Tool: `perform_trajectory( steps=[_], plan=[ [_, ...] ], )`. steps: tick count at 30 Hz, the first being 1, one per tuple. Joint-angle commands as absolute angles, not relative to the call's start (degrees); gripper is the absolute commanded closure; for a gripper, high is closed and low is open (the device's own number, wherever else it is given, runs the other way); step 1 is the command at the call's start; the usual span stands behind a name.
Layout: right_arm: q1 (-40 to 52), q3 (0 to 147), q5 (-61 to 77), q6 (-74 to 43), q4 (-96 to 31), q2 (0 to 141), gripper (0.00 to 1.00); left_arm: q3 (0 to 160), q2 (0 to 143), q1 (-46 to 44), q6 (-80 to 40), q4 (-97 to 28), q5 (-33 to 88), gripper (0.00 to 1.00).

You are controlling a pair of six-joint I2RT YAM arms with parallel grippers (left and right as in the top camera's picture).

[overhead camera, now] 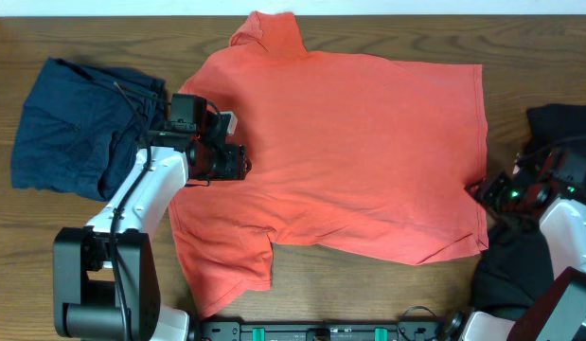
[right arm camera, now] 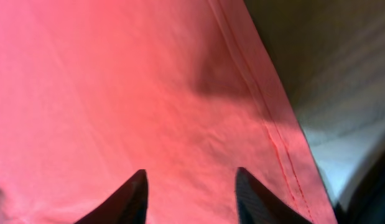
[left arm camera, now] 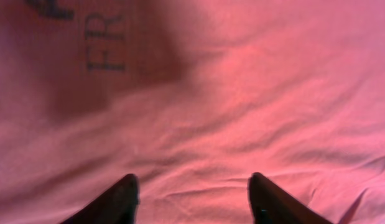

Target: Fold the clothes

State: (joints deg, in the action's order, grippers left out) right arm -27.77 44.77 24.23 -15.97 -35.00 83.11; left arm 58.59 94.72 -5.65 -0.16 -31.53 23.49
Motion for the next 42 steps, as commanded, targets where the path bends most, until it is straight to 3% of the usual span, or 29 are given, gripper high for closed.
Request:
perform_trajectory(
  steps=[1,8,15,29,42],
  plan=[
    [-27.35,48.62,23.73,-15.4,-35.83,82.48,0.5,59.02,94.74,-5.58,0.43,-32.38,18.11,0.34],
    [-27.35,49.08,21.04,-16.29,-37.26,82.61,0.46,59.05,94.74,-4.56,0.16,-29.78,3.05,0.29],
    [-27.35,49.04,16.51,-17.8,-38.17,82.89,0.38,59.05,94.74,1.04,-0.64,-22.81,2.55,0.29],
    [-27.33,49.04,16.75,-17.78,-37.69,82.98,0.36,59.05,102.89,9.02,6.0,-6.76,21.02,0.37],
    [-27.29,49.01,16.73,-17.76,-37.67,82.98,0.36,59.05,111.83,8.82,8.6,1.87,20.95,0.46]
  ],
)
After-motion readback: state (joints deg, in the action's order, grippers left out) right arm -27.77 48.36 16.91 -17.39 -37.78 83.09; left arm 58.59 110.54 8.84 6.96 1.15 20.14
